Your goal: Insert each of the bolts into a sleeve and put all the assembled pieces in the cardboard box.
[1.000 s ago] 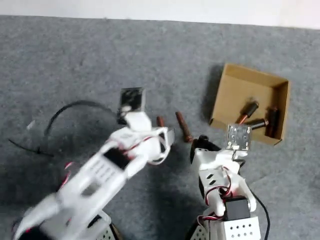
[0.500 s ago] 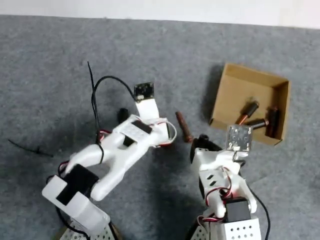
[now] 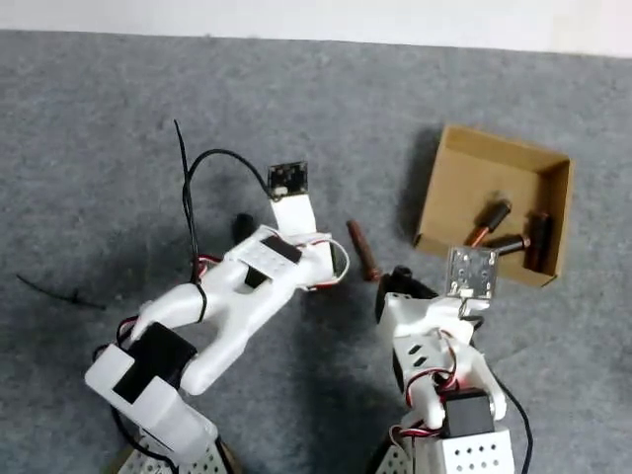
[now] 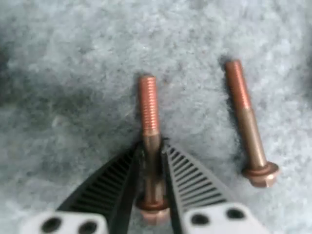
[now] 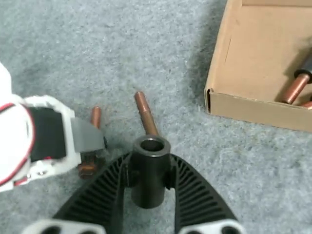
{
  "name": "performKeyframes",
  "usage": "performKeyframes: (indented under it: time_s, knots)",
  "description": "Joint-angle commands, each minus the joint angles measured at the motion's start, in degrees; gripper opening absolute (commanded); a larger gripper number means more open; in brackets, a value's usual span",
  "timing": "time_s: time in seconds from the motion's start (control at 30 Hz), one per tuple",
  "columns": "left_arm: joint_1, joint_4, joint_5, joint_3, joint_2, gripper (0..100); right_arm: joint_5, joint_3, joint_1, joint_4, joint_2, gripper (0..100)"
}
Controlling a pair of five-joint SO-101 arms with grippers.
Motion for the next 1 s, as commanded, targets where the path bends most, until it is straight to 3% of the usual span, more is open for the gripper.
performKeyframes:
  time_s: [0.0,0.2,0.33,0.53,0.6,0.77,0.97]
  knots:
    - [-1.1,3.9,-5.5,-1.5,-0.3,1,0.7,-0.6,0.5,-1.4,-0.7,0.9]
    - [-3.5,12.5,-15.2,-3.1,-5.1,1,0.7,-0.5,0.5,-1.4,-0.7,0.9]
    - [-6.2,26.0,-27.3,-6.6,-15.3,0,0.7,-0.5,0.5,-1.4,-0.7,0.9]
    - [-12.4,37.9,-45.3,-6.1,-28.4,1,0.8,0.7,0.5,-1.7,-0.7,0.9]
    - [-14.5,40.5,-56.4,-3.9,-30.4,1,0.8,0.7,0.5,-1.7,-0.7,0.9]
    - [-24.1,38.4,-93.5,4.5,-30.9,1,0.8,0.7,0.5,-1.7,-0.7,0.9]
    - [-41.4,38.5,-121.8,8.1,-30.8,1,0.8,0.7,0.5,-1.7,-0.7,0.9]
